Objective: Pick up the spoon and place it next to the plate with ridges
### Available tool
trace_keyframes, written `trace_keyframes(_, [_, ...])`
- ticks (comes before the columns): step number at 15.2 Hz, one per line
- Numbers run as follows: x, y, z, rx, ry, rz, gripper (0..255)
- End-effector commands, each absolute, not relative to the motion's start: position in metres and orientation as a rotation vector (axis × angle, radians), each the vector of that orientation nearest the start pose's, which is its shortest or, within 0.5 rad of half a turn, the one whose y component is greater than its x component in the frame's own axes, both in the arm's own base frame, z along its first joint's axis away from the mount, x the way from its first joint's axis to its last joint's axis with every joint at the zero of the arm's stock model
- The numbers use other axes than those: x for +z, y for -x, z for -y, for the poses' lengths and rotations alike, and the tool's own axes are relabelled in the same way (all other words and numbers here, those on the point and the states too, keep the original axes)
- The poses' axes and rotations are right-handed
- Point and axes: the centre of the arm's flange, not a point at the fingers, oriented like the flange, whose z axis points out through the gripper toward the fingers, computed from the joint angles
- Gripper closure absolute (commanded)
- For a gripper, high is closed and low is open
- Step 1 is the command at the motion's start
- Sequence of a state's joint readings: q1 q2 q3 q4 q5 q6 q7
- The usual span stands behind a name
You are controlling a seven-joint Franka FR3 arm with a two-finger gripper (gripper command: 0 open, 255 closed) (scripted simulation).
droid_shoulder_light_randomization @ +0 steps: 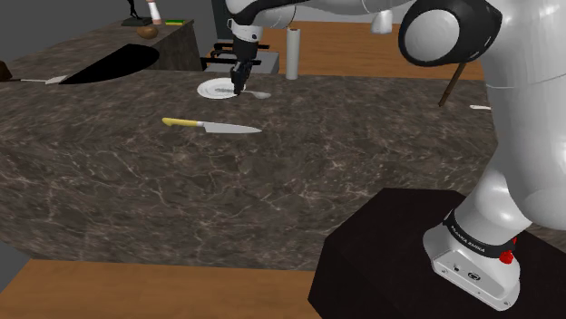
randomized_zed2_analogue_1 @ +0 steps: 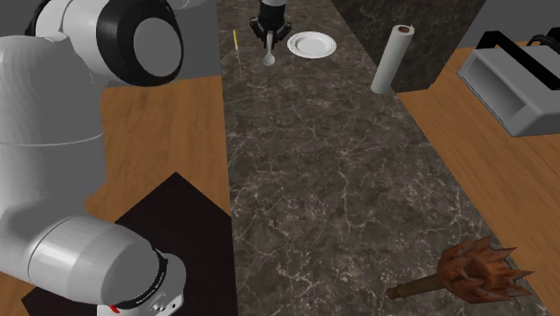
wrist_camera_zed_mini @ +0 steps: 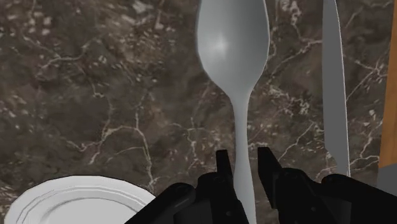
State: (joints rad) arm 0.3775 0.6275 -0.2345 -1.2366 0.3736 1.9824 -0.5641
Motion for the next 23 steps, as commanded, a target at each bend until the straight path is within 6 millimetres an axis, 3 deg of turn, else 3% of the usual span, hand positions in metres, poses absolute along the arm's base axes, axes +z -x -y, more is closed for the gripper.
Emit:
trace_keyframes(1, [0.424,-0.747,-0.19,-0.259,2.798,0.916,255])
trace_keyframes(2, [0.424,-0.761,-0.199,-0.259,2.798,0.916,255])
trace_keyframes(17, [0.346,-0.761,-0.199,-0.259,2.798,0.916,255])
trace_keyframes(23, [0.346,-0.761,-0.199,-0.259,2.798,0.916,255])
